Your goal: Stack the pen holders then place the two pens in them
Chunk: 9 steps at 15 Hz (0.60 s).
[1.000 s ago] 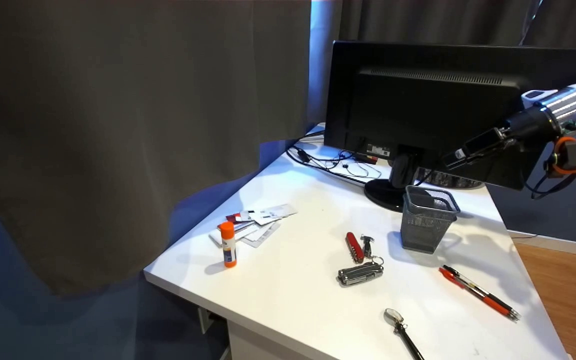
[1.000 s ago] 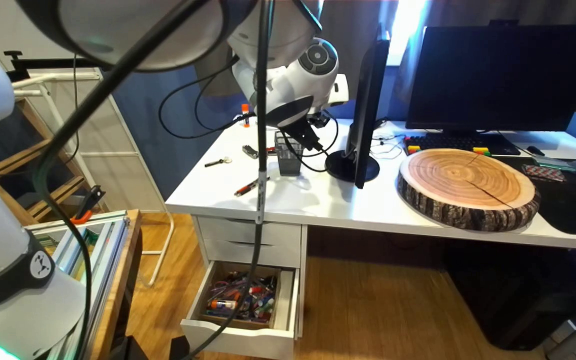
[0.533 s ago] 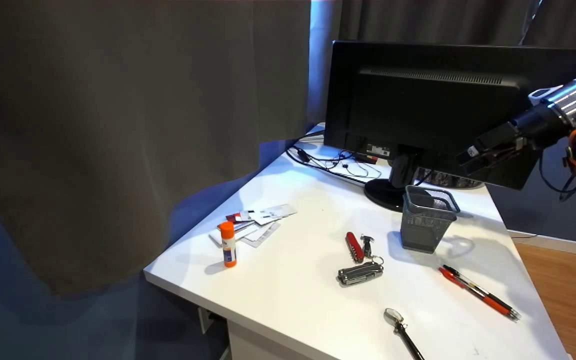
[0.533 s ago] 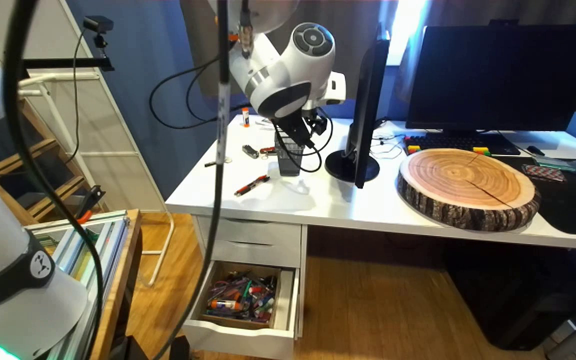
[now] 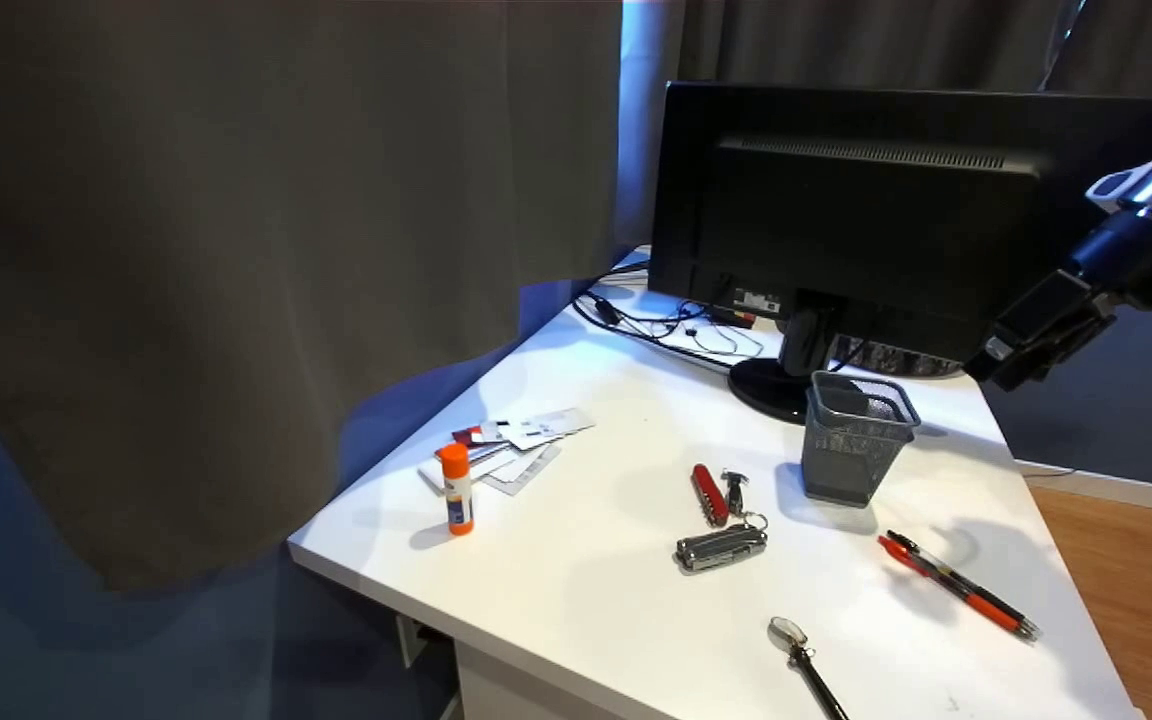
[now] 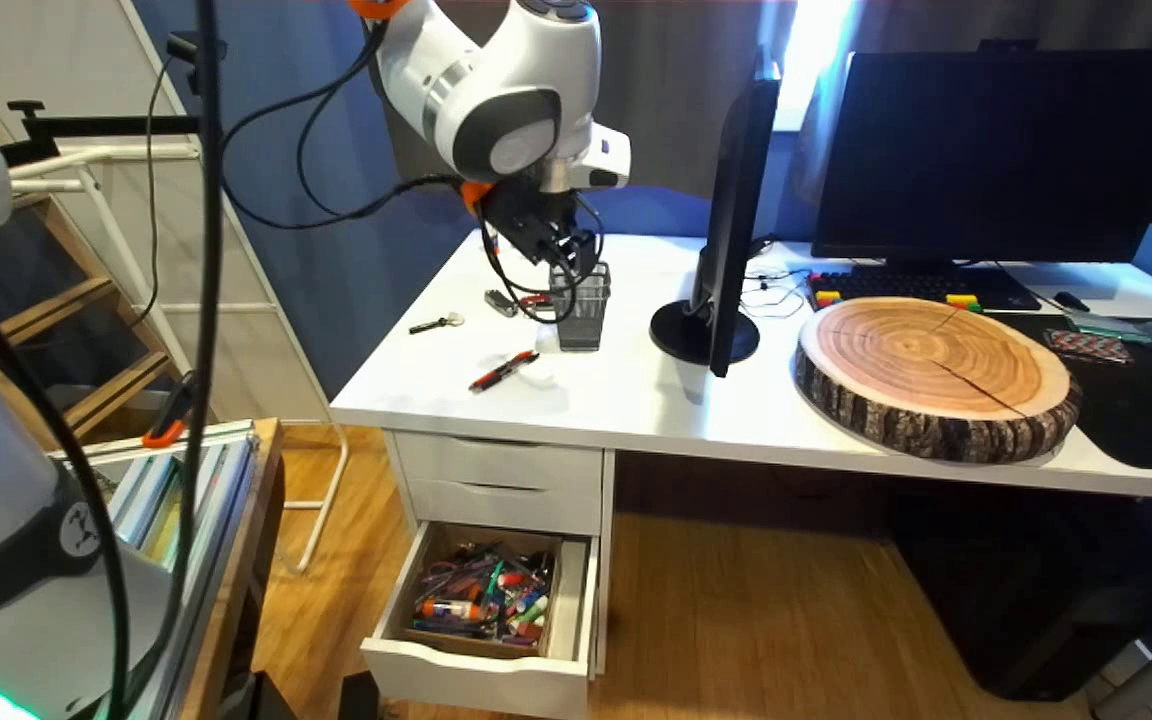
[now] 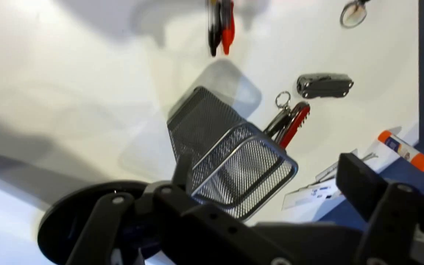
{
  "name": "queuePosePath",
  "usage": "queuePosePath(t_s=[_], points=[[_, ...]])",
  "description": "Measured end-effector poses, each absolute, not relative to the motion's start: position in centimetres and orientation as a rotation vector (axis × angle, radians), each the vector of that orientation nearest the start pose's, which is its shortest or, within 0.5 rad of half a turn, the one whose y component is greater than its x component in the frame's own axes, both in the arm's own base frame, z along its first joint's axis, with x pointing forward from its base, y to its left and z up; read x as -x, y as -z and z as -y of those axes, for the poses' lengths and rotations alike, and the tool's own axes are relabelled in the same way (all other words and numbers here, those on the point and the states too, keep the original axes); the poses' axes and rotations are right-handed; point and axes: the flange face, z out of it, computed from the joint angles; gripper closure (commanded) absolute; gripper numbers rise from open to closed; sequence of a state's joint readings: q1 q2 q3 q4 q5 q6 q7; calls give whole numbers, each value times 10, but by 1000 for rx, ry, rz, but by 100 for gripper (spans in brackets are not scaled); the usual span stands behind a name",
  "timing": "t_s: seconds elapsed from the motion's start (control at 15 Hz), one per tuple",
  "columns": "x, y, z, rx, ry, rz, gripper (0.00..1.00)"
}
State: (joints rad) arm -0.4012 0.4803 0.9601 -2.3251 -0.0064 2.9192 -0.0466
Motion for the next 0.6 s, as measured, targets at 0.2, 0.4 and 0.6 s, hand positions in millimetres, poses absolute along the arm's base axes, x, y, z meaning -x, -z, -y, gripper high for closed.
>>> queuePosePath(t_s=[0.2, 0.4, 0.6], points=[[-438, -252, -310, 2705, 157, 728, 0], [-414, -252, -322, 2808, 13, 813, 0], [-405, -258, -326, 2850, -22, 842, 0]])
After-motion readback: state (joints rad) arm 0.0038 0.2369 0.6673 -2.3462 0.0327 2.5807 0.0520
